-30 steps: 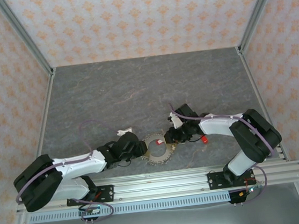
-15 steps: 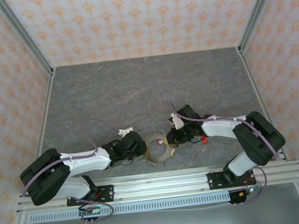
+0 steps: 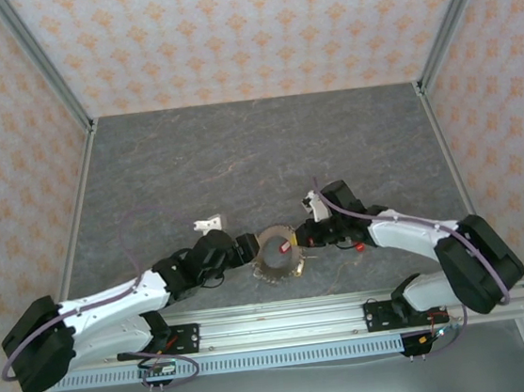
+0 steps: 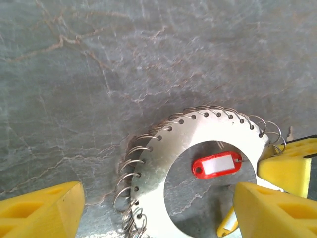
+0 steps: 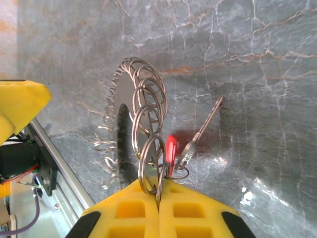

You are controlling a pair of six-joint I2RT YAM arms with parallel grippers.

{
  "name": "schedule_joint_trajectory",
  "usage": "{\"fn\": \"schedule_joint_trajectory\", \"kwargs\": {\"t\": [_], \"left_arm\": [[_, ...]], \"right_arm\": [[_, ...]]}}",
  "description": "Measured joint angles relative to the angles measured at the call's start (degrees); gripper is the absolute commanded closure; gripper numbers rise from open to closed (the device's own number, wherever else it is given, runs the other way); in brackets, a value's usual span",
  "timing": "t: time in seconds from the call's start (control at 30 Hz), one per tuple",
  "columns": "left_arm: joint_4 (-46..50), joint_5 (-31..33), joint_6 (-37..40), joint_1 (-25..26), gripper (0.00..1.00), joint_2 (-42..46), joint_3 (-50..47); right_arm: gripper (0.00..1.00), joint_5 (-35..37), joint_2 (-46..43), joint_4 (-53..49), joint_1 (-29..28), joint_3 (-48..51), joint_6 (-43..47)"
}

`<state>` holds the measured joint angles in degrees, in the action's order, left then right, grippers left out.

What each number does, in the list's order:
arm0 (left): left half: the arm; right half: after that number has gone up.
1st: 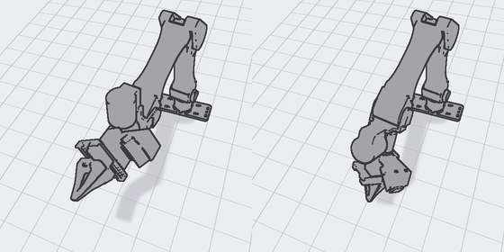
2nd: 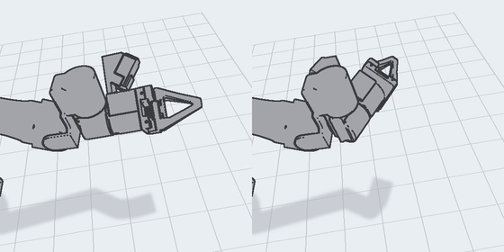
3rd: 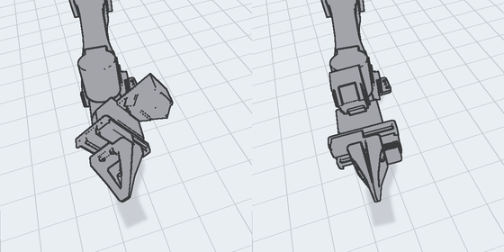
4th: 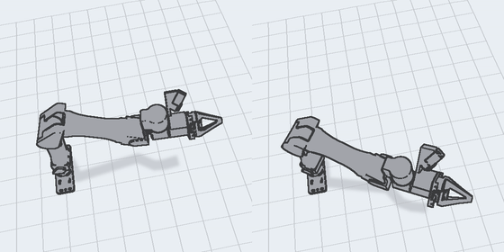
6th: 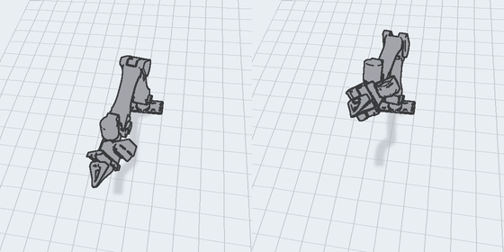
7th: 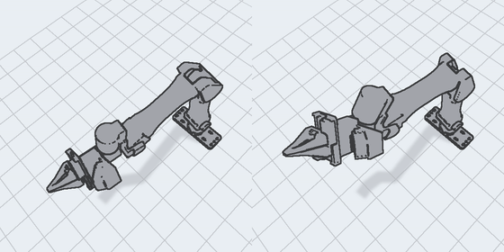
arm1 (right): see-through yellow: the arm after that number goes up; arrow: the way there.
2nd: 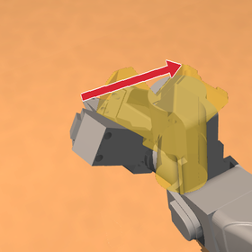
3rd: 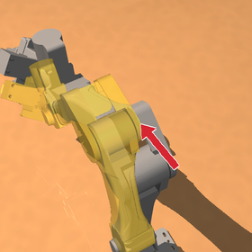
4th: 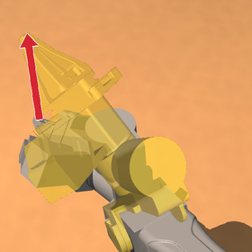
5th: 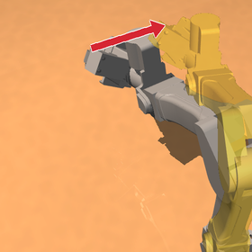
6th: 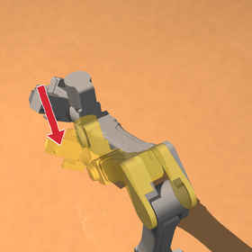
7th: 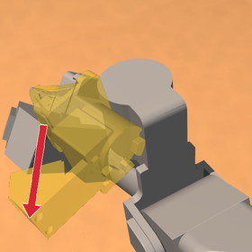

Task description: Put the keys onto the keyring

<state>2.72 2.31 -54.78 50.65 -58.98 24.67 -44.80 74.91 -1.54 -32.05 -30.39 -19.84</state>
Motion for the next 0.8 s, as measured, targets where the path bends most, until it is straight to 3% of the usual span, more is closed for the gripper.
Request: {"fn": "schedule_joint_trajectory", "kwargs": {"t": [0.13,0.27,0.43,0.6,0.8], "left_arm": [[3.5,3.4,1.7,0.0,0.2,6.5,0.0],[5.8,7.8,3.9,0.0,0.01,13.3,-0.5],[10.2,10.5,6.4,0.0,0.0,17.9,0.1],[10.3,6.1,7.6,-1.4,0.0,19.3,0.9],[3.5,-5.7,5.9,-11.3,0.0,19.8,-1.7]], "right_arm": [[1.0,0.8,-6.4,2.7,1.3,2.4,-3.0],[1.0,1.6,-11.1,6.0,2.0,3.5,-6.3],[1.0,1.7,-12.6,9.4,2.1,3.5,-9.4],[1.0,1.5,-12.6,11.8,2.1,3.5,-12.0],[1.0,0.4,-13.0,14.1,2.1,3.4,-15.0]]}}
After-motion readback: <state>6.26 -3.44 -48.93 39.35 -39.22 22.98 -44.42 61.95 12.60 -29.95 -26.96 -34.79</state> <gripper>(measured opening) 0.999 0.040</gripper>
